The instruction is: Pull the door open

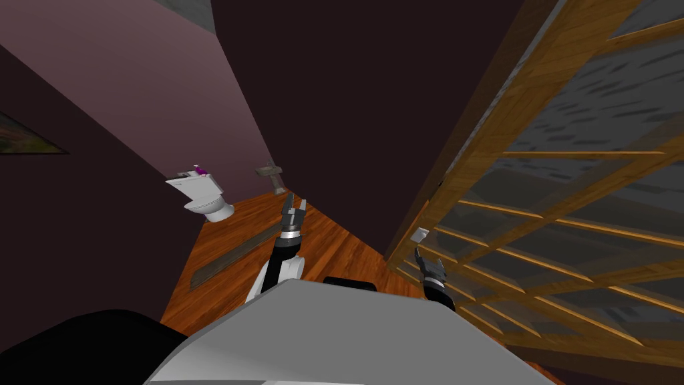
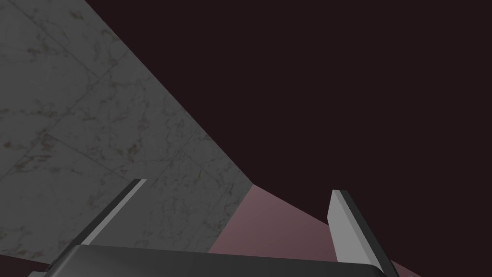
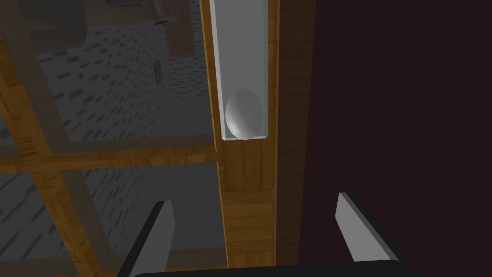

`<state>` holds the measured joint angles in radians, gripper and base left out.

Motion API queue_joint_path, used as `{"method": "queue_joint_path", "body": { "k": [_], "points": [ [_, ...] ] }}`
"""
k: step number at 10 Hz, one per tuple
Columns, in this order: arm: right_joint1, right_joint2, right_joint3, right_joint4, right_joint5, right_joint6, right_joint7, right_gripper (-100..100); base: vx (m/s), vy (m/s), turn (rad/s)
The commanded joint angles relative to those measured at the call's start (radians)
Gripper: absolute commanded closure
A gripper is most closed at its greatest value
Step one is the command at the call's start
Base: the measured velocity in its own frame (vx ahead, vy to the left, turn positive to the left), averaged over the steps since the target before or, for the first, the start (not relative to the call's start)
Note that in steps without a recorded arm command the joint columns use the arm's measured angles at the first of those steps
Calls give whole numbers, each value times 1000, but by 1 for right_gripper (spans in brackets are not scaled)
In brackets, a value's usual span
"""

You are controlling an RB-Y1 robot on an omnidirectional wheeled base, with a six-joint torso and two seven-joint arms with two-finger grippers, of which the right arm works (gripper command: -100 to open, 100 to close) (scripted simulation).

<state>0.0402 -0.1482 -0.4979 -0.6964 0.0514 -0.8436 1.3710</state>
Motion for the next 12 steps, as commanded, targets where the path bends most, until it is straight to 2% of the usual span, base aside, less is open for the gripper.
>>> {"method": "queue_joint_path", "body": {
  "k": [1,9,10,12],
  "points": [
    [-3,1,-4,2,-2,0,4,-100,107,-60,21],
    [-13,6,-16,10,-9,0,18,-100,161,-95,25],
    [-13,6,-16,10,-9,0,18,100,-15,7,-4],
    [-13,6,-16,10,-9,0,18,100,-27,10,0]
  ]
}}
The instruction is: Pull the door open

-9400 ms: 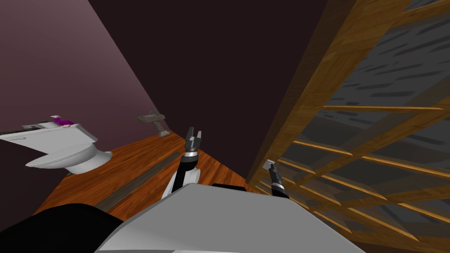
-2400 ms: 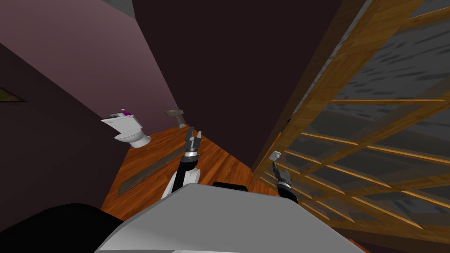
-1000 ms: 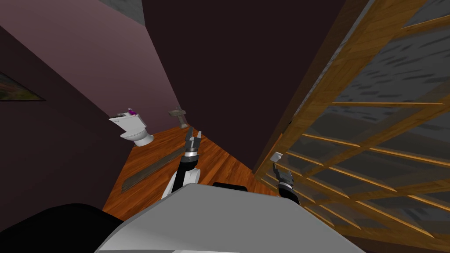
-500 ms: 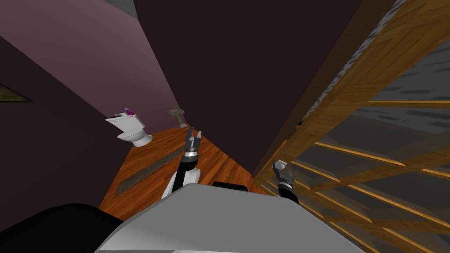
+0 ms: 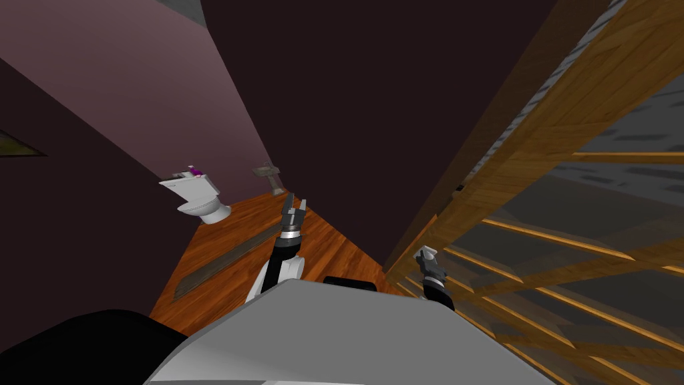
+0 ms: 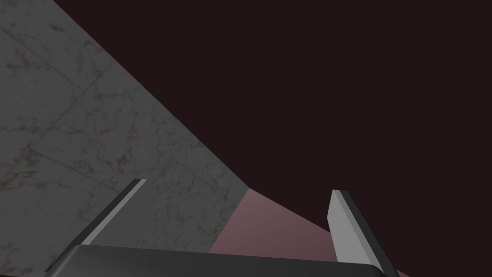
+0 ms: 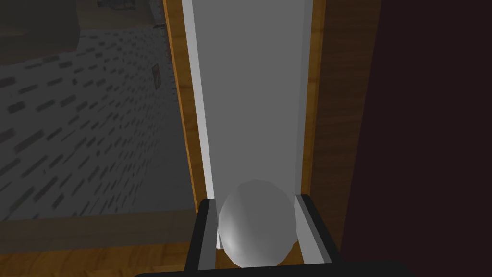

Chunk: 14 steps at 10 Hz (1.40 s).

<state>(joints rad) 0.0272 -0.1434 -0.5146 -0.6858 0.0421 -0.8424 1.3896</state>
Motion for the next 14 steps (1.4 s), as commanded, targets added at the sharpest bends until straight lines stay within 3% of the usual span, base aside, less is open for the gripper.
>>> {"method": "queue_joint_path", "body": {
  "k": [1,3,14],
  "points": [
    [0,1,1,0,0,-1,0,100,-12,5,2],
    [0,1,1,0,0,-1,0,100,0,0,0],
    [-2,-5,34,3,-35,0,-262,100,-18,-3,9]
  ]
}}
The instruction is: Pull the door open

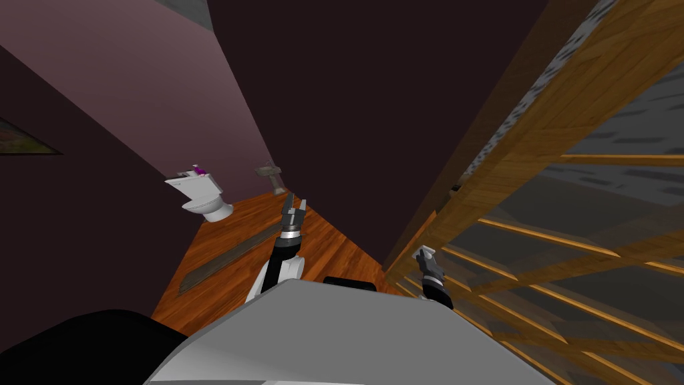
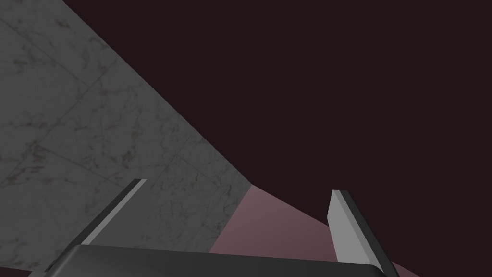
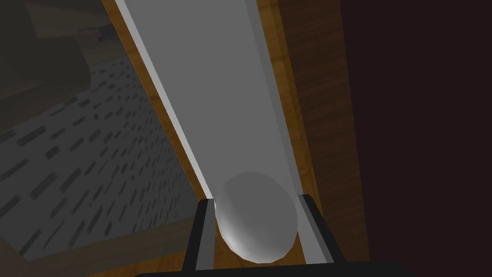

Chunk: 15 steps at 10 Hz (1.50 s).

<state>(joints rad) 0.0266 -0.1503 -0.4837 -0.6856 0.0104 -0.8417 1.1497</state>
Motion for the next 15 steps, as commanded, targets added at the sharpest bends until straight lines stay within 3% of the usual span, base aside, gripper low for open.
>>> {"method": "queue_joint_path", "body": {
  "k": [1,15],
  "points": [
    [-1,2,3,3,-3,-1,-28,100,-14,-1,3],
    [-5,-8,53,5,-54,-2,-381,100,-21,-3,9]
  ]
}}
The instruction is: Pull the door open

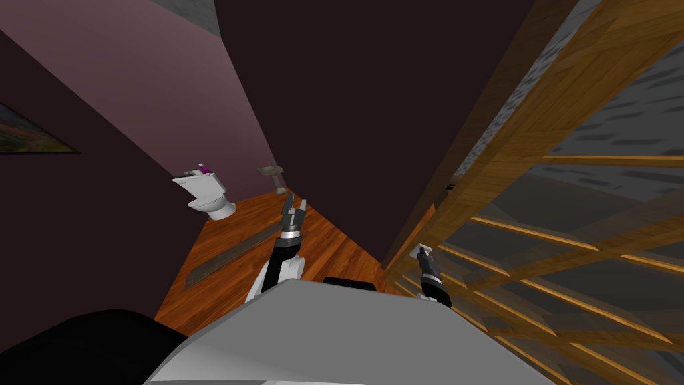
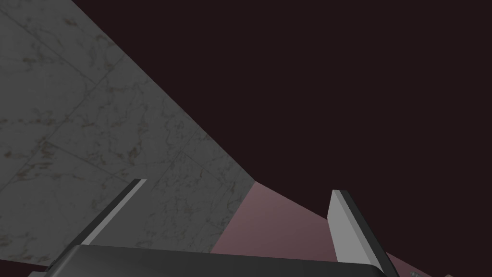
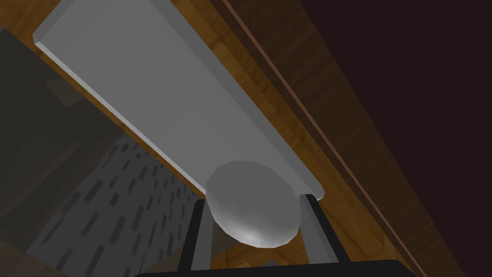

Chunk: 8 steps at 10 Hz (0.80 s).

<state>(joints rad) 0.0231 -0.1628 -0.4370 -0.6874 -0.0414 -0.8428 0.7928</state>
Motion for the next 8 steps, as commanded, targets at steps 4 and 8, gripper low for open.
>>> {"method": "queue_joint_path", "body": {
  "k": [4,8],
  "points": [
    [-3,2,18,8,-15,-1,-109,100,-25,-3,9],
    [-4,-2,37,9,-34,-2,-212,100,-23,-4,9]
  ]
}}
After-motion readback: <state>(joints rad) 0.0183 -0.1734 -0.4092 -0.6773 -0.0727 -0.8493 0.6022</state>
